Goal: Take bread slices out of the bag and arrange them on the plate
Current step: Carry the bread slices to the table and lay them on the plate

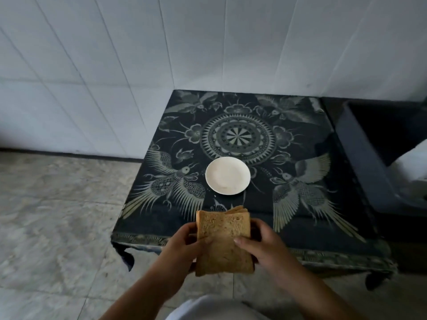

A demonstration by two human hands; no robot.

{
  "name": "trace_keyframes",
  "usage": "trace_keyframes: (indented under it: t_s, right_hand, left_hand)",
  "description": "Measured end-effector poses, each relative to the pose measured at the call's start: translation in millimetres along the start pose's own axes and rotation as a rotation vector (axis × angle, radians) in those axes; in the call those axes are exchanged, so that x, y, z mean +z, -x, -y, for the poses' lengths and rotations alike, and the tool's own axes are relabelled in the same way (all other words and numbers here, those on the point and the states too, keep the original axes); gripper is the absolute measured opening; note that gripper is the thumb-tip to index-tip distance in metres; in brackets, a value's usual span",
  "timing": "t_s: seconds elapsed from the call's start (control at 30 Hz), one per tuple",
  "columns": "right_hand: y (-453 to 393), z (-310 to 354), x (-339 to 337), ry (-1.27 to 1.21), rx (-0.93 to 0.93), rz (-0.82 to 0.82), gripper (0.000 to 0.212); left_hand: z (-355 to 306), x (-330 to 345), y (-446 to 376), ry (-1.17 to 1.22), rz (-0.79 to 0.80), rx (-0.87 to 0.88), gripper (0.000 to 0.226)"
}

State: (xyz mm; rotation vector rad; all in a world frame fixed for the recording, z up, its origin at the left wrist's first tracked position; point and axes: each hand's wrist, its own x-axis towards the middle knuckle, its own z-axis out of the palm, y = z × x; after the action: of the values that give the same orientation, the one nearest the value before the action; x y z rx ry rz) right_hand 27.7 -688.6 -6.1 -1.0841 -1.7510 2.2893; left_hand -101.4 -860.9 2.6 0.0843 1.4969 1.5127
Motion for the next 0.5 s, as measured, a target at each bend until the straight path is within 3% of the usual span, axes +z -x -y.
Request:
trace_keyframes:
  t_s: [0.5]
  right_hand:
    - [-55.7,13.4,3.9,0.025,-0.003,-0.074,0.038]
  left_hand:
    - [-34.8,-14.3,-67.9,0.001,0.043,-0.038,0.031]
